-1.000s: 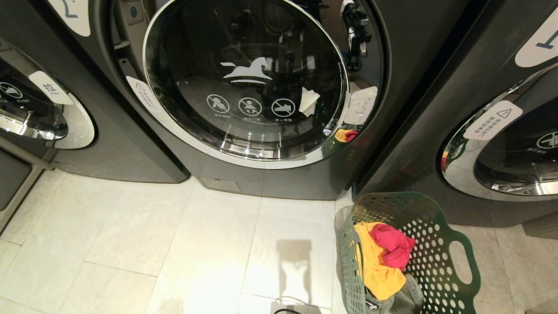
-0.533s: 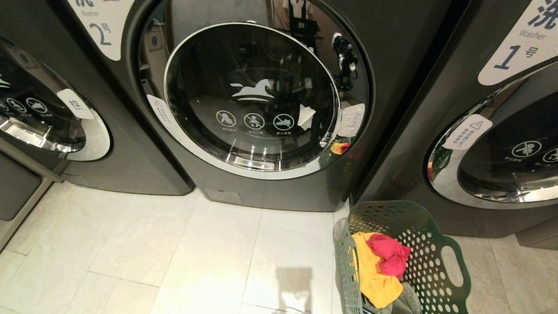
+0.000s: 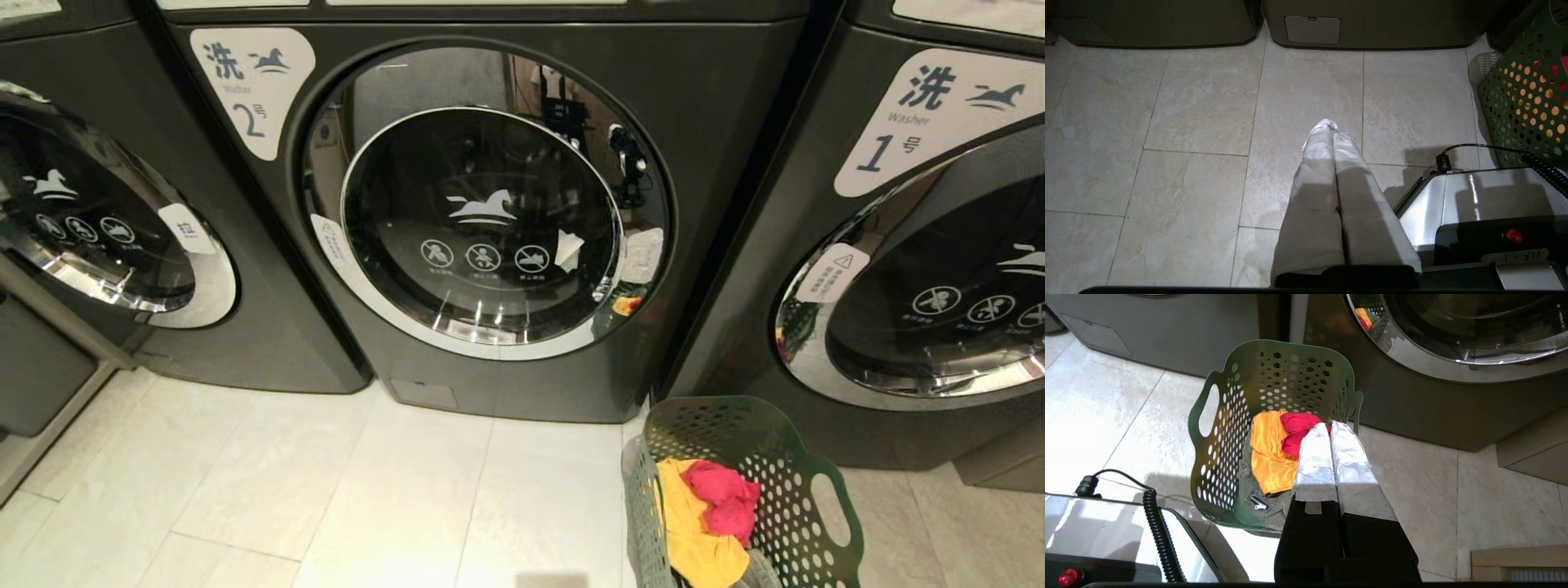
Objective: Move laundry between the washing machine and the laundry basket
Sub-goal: Open the lid of the washing machine
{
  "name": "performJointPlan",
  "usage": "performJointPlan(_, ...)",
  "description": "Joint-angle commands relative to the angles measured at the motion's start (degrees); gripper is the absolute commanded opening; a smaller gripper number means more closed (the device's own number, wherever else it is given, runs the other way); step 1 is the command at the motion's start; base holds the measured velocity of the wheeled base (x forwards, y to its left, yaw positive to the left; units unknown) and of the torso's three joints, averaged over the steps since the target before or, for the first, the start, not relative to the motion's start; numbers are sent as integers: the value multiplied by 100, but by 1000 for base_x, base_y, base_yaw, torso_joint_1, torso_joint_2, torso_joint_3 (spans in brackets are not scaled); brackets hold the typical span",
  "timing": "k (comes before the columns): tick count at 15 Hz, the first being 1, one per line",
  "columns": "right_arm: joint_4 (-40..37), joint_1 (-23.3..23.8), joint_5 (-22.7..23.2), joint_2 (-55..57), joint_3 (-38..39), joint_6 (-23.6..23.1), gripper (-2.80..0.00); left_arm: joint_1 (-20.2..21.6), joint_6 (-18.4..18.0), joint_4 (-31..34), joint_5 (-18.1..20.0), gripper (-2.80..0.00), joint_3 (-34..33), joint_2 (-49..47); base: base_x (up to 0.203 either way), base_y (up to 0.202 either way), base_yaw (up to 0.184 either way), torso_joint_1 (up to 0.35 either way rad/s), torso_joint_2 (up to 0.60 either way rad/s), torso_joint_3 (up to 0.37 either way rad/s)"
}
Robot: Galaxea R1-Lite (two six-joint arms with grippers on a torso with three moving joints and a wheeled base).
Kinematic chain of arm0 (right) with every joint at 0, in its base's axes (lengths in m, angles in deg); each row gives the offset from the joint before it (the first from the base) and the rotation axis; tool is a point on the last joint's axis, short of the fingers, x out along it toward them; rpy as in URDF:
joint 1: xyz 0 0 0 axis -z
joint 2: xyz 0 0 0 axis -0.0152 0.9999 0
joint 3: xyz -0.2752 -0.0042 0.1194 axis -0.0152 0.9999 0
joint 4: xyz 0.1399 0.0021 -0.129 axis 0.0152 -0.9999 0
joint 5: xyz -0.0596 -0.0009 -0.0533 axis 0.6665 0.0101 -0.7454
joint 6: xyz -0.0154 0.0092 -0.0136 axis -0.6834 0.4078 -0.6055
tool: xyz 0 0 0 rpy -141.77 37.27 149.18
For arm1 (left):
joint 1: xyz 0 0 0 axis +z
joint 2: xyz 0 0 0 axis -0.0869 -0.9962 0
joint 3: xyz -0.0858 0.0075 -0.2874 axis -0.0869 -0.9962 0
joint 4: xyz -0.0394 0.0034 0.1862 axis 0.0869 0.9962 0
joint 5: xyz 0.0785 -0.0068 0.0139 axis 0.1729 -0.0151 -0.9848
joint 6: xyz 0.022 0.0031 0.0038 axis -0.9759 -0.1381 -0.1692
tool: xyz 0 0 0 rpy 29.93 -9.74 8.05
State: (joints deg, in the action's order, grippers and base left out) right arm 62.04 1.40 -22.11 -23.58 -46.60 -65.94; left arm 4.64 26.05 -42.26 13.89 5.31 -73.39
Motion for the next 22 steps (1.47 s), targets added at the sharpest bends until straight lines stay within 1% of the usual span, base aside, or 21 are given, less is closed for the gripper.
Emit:
performJointPlan(1,-6,0,3,13,-2,-8,-280,-1,-3,16,1,-280,0,-2,0,0,0,-2,12,212)
performJointPlan(11,-6,0,3,13,-2,-8,-280,-1,14,16,17,-280,0,-1,0,0,0,3,2,192)
performJointPlan(20,-6,0,3,13,-2,-8,-280,-1,14,16,10,-280,-1,-3,0,0,0,3,0,15)
performJointPlan(22,-6,0,3,13,-2,-8,-280,-1,14,9,10,-280,-1,-10,-127,0,-1,10,3,1)
